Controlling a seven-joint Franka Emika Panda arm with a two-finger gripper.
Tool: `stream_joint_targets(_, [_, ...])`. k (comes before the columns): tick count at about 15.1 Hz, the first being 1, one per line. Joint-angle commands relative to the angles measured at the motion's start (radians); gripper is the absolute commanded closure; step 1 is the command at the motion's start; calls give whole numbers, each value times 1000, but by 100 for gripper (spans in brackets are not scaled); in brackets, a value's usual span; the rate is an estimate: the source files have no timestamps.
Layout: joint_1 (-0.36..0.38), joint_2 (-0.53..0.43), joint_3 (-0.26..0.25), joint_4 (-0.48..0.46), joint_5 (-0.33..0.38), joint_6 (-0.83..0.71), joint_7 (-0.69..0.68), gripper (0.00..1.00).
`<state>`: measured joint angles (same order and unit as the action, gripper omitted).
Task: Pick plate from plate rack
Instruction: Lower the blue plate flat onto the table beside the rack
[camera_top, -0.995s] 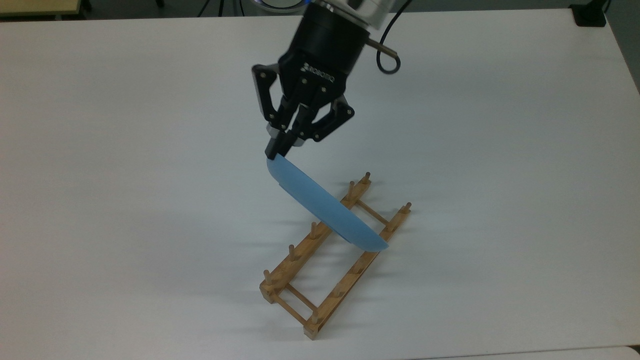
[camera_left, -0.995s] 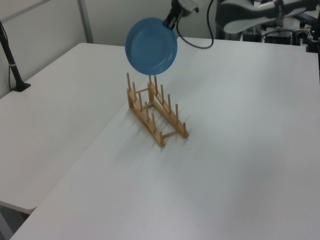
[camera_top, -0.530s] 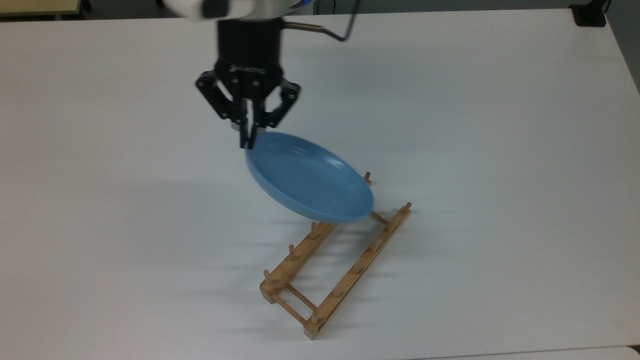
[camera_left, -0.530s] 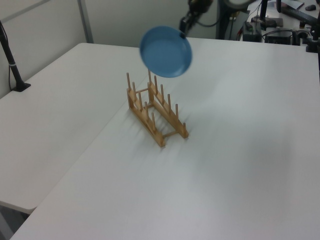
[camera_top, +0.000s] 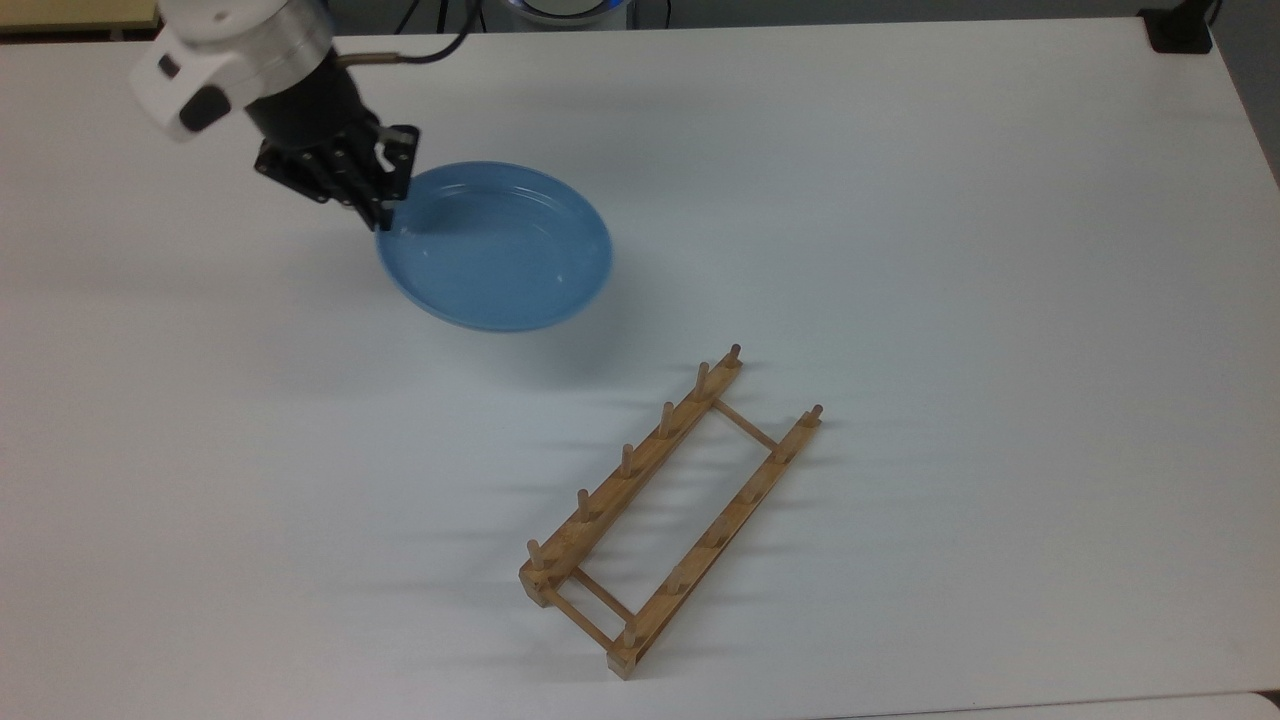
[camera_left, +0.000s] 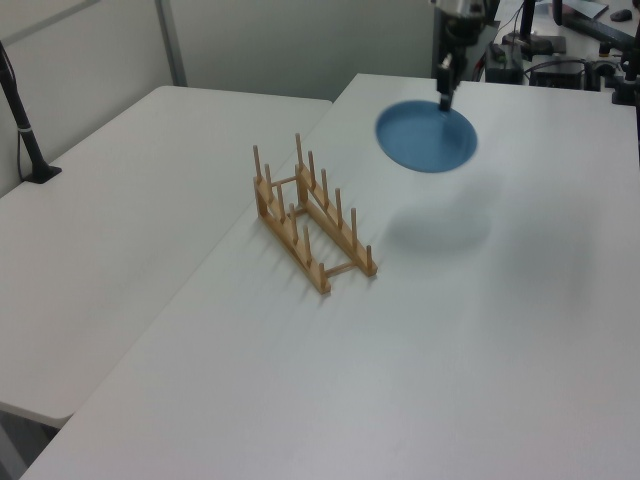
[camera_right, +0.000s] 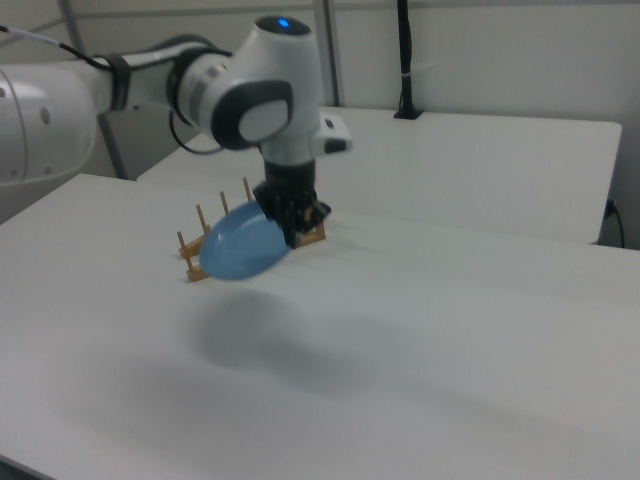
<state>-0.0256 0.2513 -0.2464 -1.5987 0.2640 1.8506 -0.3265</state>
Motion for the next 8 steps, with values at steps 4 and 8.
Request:
stream_joint_targets(4, [-66, 146, -14, -33, 12, 13, -264, 100])
stream_joint_targets(8, [-68, 226, -14, -37, 12, 87, -267, 100])
